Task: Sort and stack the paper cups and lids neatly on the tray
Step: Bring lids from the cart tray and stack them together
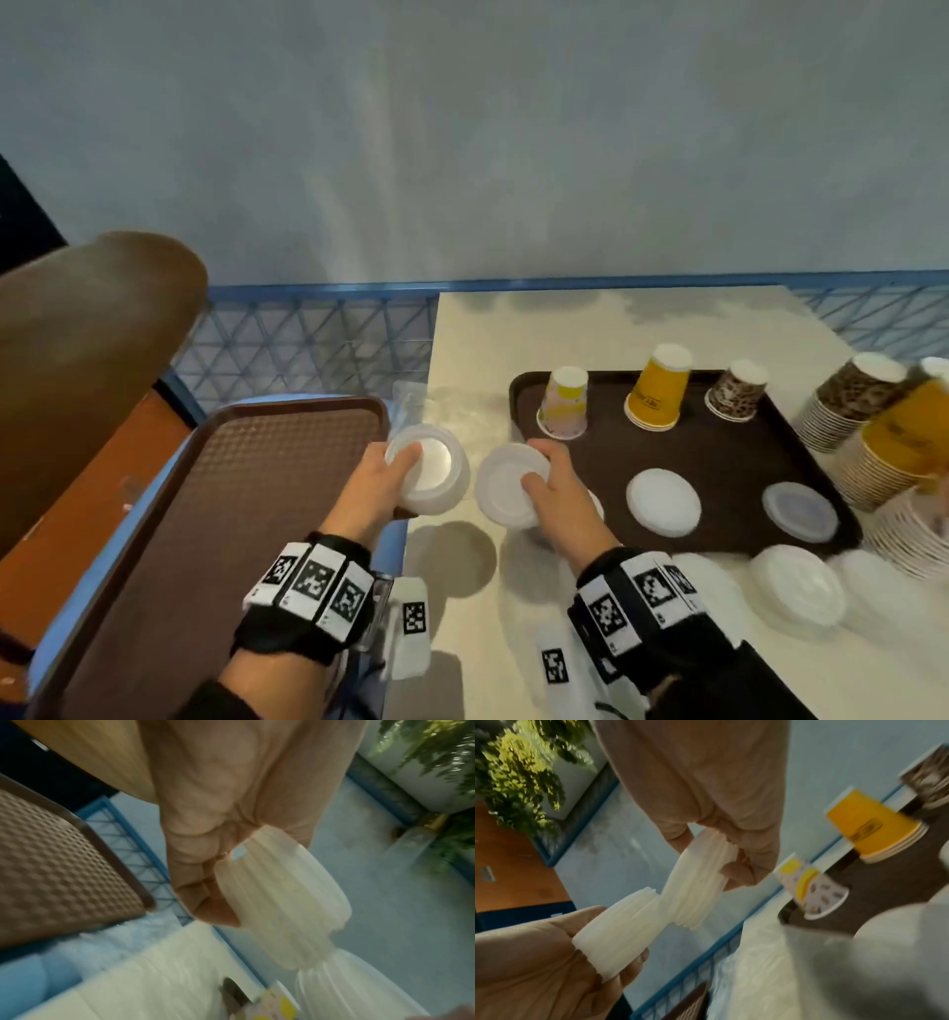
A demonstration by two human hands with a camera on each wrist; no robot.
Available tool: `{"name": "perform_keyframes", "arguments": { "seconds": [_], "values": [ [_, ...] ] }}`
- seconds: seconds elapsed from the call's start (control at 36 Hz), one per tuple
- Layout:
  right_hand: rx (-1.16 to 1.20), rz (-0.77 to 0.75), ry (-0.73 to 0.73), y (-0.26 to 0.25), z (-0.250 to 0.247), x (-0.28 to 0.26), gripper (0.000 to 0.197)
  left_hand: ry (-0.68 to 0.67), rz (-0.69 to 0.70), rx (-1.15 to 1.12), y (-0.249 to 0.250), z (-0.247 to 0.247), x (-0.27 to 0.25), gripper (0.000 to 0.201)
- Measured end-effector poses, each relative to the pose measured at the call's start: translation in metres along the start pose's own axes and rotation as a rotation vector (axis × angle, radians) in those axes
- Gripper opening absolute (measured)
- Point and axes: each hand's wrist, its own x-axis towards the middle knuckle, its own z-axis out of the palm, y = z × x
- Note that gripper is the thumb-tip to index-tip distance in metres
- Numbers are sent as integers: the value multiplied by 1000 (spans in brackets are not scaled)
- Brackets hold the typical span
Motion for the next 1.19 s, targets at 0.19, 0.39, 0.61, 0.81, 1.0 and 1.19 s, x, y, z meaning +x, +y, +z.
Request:
{"name": "perform_keyframes", "arguments": {
  "seconds": [0.19, 0.39, 0.61, 0.81, 1.0, 1.19],
  "values": [
    [75, 24, 134, 27, -103, -24, 42, -95, -2, 9, 34, 111, -21, 14],
    [79, 67, 255, 70, -189, -42, 39, -253, -30, 49, 49, 203, -42, 22],
    [91, 104, 283, 103, -249, -61, 43, -303, -63, 135, 47, 278, -53, 21],
    [150, 159, 334, 116, -264, -88, 49, -455, -129, 208, 48, 304, -58, 22],
    [168, 242, 386, 133, -276, -107, 35, -602, -77, 276, 49, 326, -61, 15],
    [137, 265, 380, 156, -293, -125, 46, -689, -23, 328, 33, 340, -72, 22]
  ]
}}
